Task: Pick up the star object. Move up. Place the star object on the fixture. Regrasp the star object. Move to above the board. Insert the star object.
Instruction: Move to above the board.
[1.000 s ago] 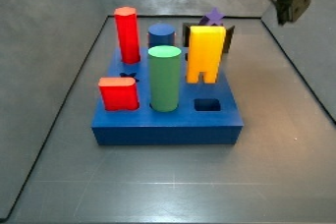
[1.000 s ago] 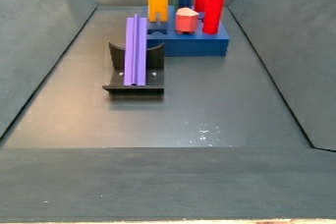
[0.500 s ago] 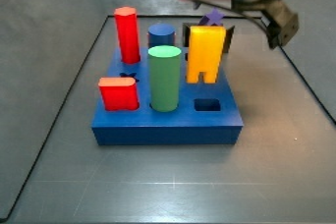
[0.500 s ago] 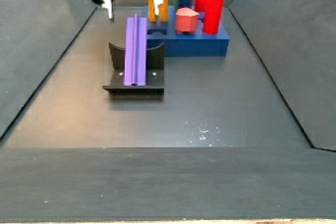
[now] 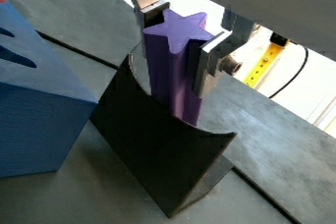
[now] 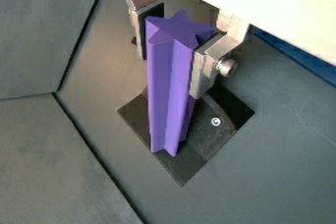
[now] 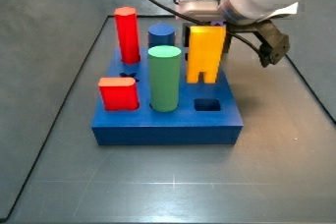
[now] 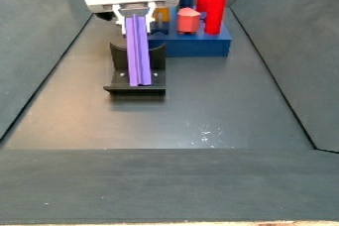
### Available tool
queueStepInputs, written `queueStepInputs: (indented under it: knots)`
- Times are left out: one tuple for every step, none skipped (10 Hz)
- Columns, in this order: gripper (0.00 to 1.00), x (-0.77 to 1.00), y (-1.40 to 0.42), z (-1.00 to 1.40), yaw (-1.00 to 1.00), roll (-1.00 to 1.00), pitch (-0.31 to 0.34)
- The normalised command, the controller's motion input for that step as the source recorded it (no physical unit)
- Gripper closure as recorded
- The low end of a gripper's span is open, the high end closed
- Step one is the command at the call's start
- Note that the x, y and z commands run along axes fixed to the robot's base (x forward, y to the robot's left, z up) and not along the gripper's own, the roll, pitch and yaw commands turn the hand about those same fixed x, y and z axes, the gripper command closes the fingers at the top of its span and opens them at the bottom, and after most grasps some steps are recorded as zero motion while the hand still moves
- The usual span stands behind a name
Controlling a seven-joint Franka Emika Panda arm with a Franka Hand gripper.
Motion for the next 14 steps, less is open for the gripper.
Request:
queueStepInputs:
  knots:
    - [1.00,0.36,-0.17,1.00,-0.01,-0.03,-0.176]
    - [1.00,0.35,-0.17,1.00,-0.03,-0.02,-0.162]
    - [1.00,0.33,-0.16,1.00,-0.07,0.01,-0.103]
    - [1.00,0.31,-0.15,1.00,-0.11,0.04,-0.040]
    - [1.00,0.30,-0.14,1.00,-0.12,0.06,0.008]
    - [1.00,0.29,-0.14,1.00,-0.11,0.07,0.060]
    - [1.00,0.27,-0.14,1.00,-0.10,0.08,0.103]
    - [1.00,0.26,-0.13,1.00,-0.06,0.08,0.150]
    - [1.00,0.24,-0.12,1.00,-0.03,0.08,0.177]
    - [1.00,0.23,-0.12,1.00,0.00,0.07,0.184]
    - [1.00,0.21,-0.11,1.00,0.05,0.06,0.202]
    - [1.00,0.18,-0.09,0.93,0.08,0.06,0.203]
    - [1.00,0.12,-0.06,0.71,0.11,0.05,0.196]
    - [1.00,0.09,-0.05,0.56,0.13,0.03,0.181]
